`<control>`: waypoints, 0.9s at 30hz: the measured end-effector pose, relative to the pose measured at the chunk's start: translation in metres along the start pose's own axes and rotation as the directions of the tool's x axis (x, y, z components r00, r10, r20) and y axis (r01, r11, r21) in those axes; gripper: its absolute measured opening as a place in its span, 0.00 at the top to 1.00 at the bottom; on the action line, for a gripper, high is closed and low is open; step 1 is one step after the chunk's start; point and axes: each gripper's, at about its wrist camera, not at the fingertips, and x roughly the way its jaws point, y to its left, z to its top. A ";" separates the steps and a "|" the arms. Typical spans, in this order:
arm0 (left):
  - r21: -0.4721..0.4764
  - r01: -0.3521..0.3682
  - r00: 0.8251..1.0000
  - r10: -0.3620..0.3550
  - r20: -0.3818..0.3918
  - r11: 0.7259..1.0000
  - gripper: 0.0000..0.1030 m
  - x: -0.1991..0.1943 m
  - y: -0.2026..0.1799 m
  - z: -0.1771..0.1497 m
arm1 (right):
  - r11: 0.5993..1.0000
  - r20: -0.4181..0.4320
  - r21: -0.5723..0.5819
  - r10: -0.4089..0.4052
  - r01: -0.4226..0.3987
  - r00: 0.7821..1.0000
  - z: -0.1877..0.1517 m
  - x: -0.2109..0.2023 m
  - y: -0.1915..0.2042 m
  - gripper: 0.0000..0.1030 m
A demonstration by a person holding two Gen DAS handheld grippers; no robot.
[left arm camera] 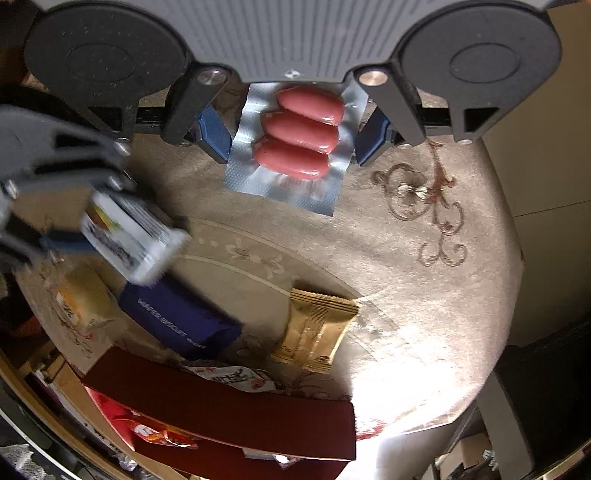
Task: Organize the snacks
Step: 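Grasp and lift the Kaprons wafer packet with the right gripper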
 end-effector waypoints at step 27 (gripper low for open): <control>0.051 -0.118 0.992 0.115 0.057 0.992 0.00 0.020 -0.021 -0.007 | 0.929 -0.053 0.370 0.024 -0.002 0.998 -0.064 0.004 -0.038 0.00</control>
